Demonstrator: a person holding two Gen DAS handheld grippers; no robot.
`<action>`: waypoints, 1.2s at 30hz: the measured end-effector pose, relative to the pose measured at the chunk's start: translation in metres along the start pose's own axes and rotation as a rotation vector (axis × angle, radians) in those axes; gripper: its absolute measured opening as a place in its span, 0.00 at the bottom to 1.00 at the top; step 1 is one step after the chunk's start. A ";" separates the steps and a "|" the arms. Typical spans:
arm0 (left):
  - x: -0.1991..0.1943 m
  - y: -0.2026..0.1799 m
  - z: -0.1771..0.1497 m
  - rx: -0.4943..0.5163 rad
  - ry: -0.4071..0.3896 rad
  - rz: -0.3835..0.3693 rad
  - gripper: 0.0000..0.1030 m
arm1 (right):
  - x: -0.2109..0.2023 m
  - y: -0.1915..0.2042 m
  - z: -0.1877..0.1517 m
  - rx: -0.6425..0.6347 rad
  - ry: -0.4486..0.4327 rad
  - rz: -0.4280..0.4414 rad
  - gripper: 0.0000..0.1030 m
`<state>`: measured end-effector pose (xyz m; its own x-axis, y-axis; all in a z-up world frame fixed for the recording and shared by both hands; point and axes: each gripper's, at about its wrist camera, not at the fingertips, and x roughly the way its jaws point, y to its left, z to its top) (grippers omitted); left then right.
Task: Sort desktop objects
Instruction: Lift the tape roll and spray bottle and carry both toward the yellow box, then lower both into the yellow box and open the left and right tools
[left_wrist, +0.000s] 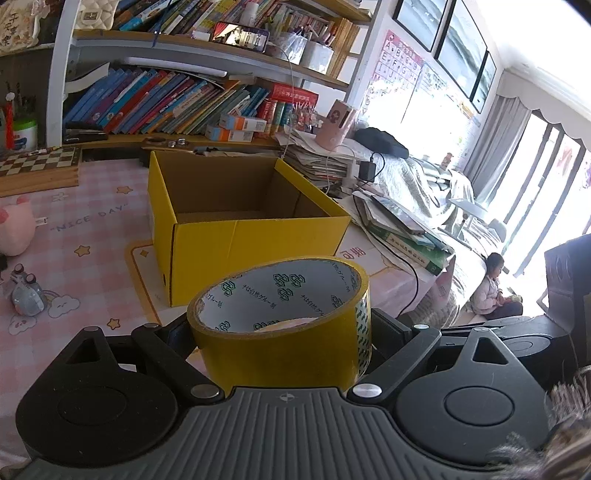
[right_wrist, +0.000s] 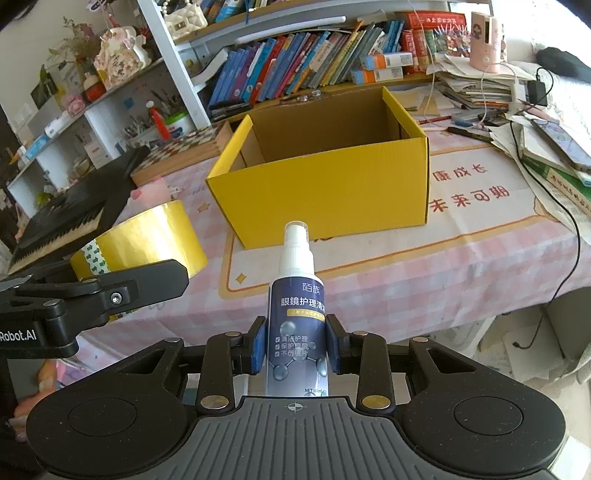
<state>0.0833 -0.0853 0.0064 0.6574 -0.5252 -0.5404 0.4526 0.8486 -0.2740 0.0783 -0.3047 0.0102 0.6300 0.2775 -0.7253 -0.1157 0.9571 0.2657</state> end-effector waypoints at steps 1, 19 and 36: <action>0.002 -0.001 0.001 -0.001 0.001 0.002 0.90 | 0.001 -0.002 0.002 -0.003 0.002 0.003 0.32; 0.041 -0.021 0.037 0.000 -0.051 0.043 0.90 | 0.015 -0.047 0.057 -0.036 -0.027 0.068 0.32; 0.099 -0.013 0.128 0.069 -0.174 0.153 0.90 | 0.061 -0.063 0.168 -0.270 -0.114 0.147 0.32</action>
<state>0.2200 -0.1567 0.0583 0.8125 -0.3993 -0.4247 0.3760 0.9157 -0.1417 0.2533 -0.3619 0.0562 0.6715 0.4177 -0.6121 -0.4017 0.8993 0.1730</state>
